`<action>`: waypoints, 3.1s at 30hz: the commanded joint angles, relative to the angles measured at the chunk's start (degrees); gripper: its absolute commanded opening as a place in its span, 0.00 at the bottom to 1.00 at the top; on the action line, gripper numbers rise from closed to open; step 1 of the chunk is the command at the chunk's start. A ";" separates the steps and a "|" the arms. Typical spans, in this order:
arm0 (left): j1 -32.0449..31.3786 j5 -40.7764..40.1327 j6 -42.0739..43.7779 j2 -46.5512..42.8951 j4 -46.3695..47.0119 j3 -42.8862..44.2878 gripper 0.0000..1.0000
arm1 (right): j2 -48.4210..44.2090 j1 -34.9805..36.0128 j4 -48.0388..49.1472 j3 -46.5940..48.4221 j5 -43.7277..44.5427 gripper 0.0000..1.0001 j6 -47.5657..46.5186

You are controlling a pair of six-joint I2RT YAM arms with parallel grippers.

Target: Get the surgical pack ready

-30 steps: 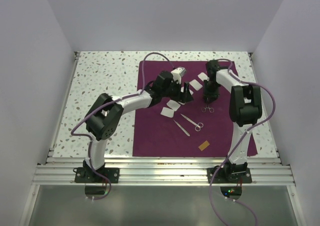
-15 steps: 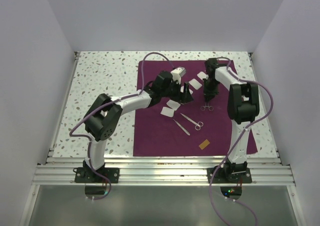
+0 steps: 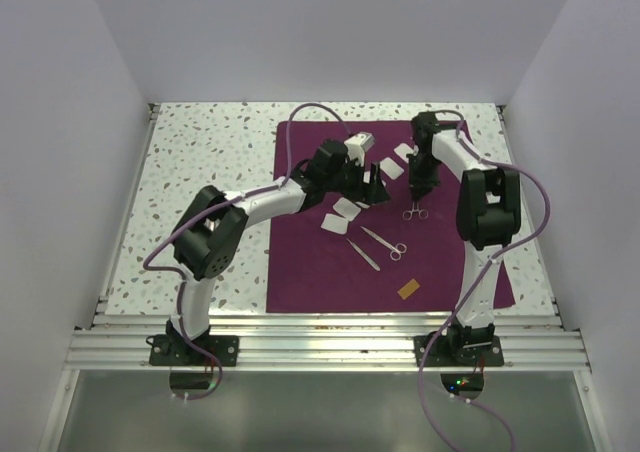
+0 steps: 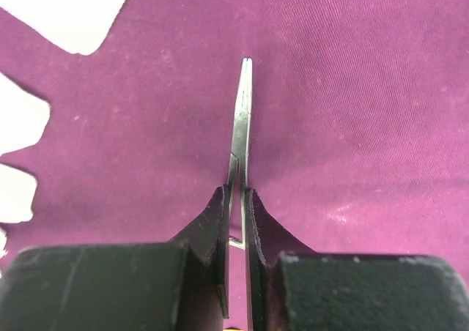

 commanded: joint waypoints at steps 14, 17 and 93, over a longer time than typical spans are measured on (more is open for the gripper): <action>-0.25 8.03 1.77 1.95 0.57 4.78 0.77 | -11.00 -0.26 -1.59 0.31 -13.18 0.00 1.66; -0.16 9.96 2.29 1.42 1.54 4.43 0.77 | -13.64 -0.26 -0.80 -0.04 -18.10 0.00 2.28; 26.55 -39.34 5.89 -32.78 -56.39 -21.41 0.00 | -18.66 17.92 -7.31 -7.07 -10.56 0.55 -2.56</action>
